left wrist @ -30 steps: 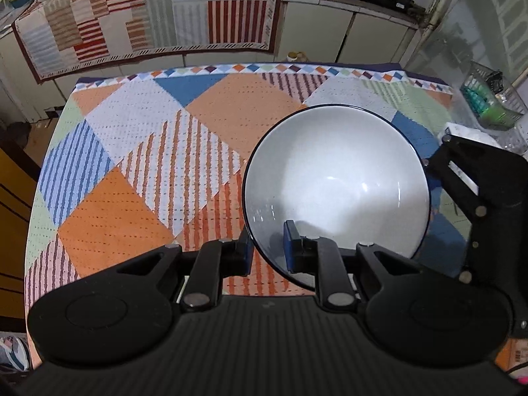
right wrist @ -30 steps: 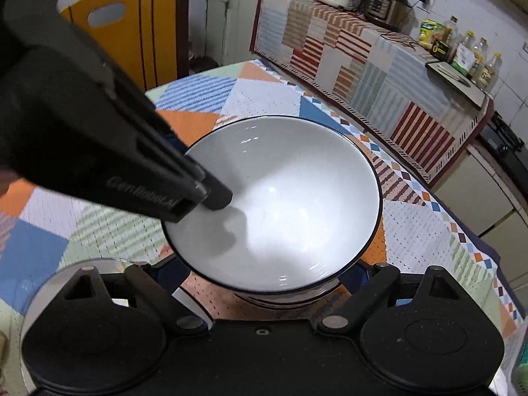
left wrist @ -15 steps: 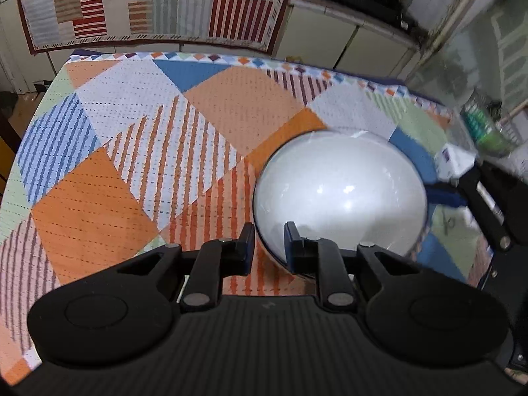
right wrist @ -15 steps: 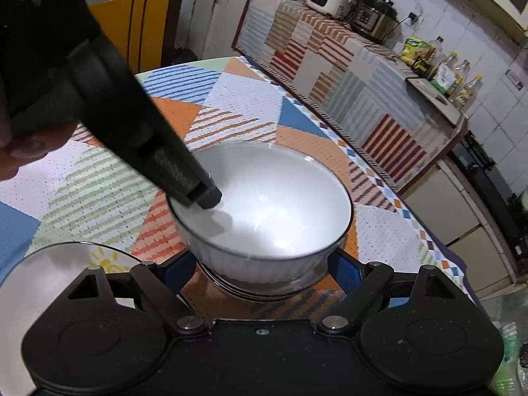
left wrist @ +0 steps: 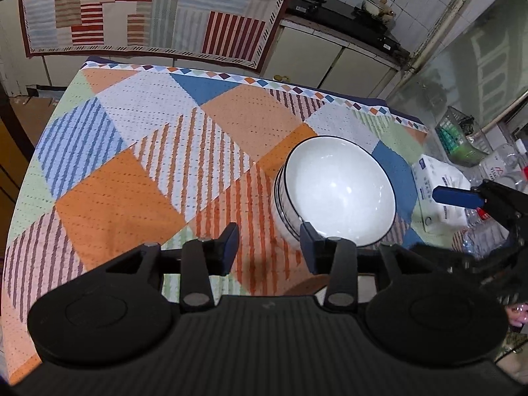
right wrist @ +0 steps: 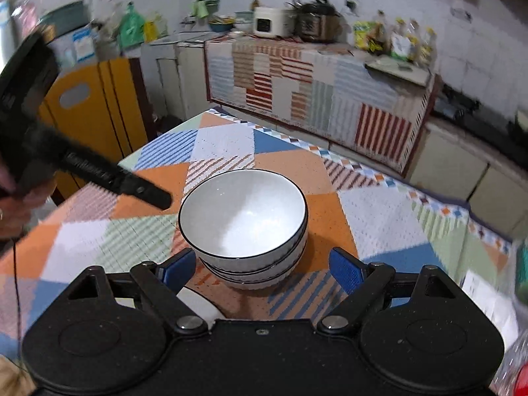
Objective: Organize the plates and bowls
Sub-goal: 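Grasp the rim of the stacked bowls with the right gripper and lift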
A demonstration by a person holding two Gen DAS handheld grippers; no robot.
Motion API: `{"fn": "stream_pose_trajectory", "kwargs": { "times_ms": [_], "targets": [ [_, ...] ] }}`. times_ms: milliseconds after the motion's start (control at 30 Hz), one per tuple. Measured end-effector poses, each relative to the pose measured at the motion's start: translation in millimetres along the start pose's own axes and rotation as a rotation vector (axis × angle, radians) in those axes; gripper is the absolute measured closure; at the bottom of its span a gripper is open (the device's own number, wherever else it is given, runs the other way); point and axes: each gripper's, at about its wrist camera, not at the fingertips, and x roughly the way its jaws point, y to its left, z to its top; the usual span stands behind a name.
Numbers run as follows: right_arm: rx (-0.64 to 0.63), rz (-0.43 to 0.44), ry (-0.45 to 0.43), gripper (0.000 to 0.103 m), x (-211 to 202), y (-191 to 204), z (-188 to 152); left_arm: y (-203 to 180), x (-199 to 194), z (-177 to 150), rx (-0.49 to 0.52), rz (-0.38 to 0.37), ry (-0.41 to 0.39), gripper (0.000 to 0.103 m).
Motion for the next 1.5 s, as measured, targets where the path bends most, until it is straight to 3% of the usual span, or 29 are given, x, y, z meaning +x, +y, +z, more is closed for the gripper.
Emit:
{"fn": "stream_pose_trajectory", "kwargs": {
  "times_ms": [133,367,500,600,700,833,900,1000,1167,1367,1500],
  "targets": [
    [0.144,0.006,0.058,0.012,1.8,-11.5,7.2,10.3,-9.6,-2.6,-0.045,-0.021,0.007,0.059],
    [0.463,0.096,0.169,0.013,20.1,-35.9,8.8,22.3,-17.8,-3.5,-0.074,-0.02,0.0,0.052],
    [0.527,0.081,0.232,0.013,36.9,-38.1,10.5,23.3,-16.6,0.6,-0.095,-0.029,-0.018,0.048],
    [0.573,0.071,0.263,0.018,49.9,-40.1,13.5,23.8,-10.2,5.1,-0.147,-0.071,-0.049,0.039],
    [0.608,0.074,0.237,0.024,64.2,-42.6,16.4,20.9,6.0,6.8,-0.18,-0.072,-0.058,0.037],
    [0.594,-0.018,0.24,0.029,86.5,-40.8,13.5,16.3,29.9,4.0,-0.211,-0.083,-0.037,0.037],
    [0.58,-0.053,0.234,0.037,91.5,-40.5,8.7,13.4,39.3,1.6,-0.209,-0.081,-0.036,0.037],
    [0.617,-0.053,0.239,0.045,99.0,-47.7,-1.9,11.4,49.8,-3.1,-0.202,-0.063,-0.038,0.038],
    [0.67,-0.001,0.18,0.045,101.5,-59.8,-14.1,15.9,61.1,-9.3,-0.22,-0.068,-0.043,0.038],
    [0.81,0.105,0.157,0.045,112.6,-76.6,-28.4,21.7,79.1,-8.7,-0.307,-0.104,-0.018,0.043],
    [0.875,0.148,0.145,0.047,118.9,-80.5,-32.1,17.5,91.2,-7.9,-0.34,-0.128,0.006,0.064]
  ]
}}
